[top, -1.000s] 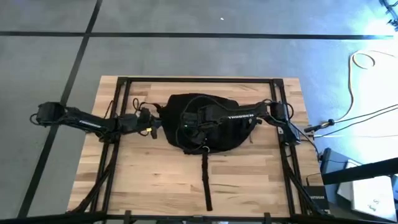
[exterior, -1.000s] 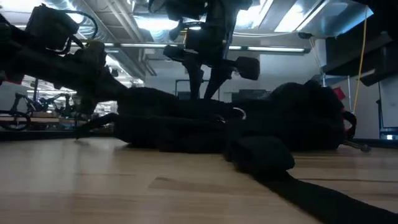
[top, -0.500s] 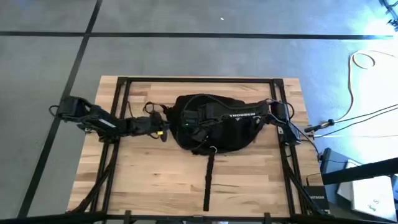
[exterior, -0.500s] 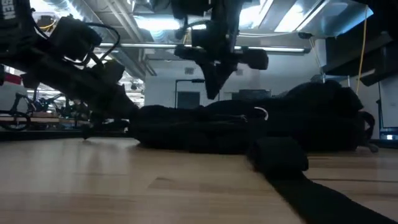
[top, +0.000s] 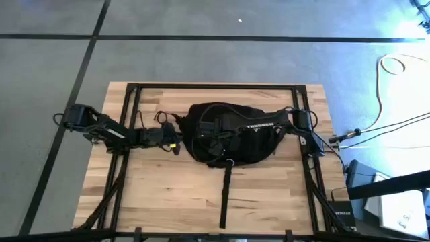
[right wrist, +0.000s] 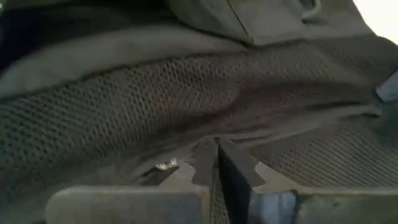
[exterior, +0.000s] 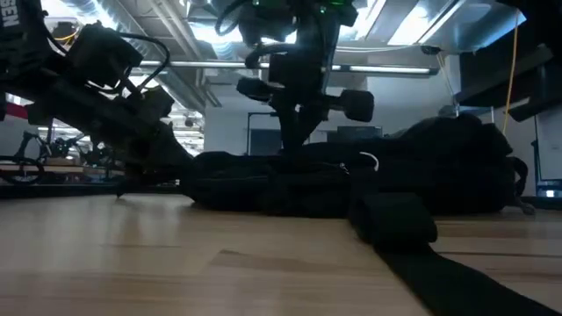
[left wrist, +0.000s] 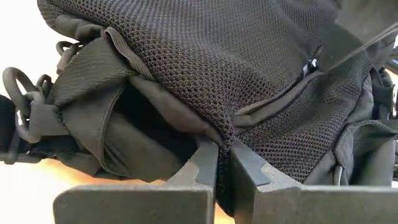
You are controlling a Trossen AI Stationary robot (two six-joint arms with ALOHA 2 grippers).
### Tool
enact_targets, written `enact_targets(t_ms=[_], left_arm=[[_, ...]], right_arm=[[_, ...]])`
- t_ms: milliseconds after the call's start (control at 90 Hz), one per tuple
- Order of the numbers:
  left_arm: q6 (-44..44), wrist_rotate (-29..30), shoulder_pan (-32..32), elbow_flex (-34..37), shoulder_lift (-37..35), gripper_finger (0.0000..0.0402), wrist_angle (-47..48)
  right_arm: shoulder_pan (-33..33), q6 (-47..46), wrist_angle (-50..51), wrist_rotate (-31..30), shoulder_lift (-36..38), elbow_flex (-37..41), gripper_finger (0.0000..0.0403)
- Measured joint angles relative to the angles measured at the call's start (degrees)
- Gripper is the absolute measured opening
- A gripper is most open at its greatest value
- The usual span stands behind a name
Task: Unpack backpack
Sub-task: Close the black bag
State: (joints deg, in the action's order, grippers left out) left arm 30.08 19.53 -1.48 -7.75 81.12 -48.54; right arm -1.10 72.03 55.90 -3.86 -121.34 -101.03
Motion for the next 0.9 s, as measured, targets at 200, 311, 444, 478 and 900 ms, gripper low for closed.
enact_targets(t_ms=[200,311,444,478,900], left_arm=[[0.0,0.0,0.0,0.0,0.0,0.0,-0.1],[-0.1,0.0,0.0,0.0,0.0,0.0,0.0],[-0.1,-0.2,0.0,0.0,0.0,0.0,0.0],[-0.1,-0.3,0.0,0.0,0.0,0.0,-0.1],[-0.5,-1.0,0.1,-0.1,0.0,0.0,-0.2]], right_arm=[[-0.8,0.0,-1.5,-0.7,-0.9,1.1,0.0],[-0.9,0.3,-2.6,-1.1,-0.9,1.7,0.0],[-0.7,0.6,-2.7,-1.6,-0.9,2.8,0.0],[-0.7,0.5,-2.5,-1.6,-0.9,3.0,0.0],[0.0,-6.0,2.6,-1.7,-0.8,3.2,0.0]])
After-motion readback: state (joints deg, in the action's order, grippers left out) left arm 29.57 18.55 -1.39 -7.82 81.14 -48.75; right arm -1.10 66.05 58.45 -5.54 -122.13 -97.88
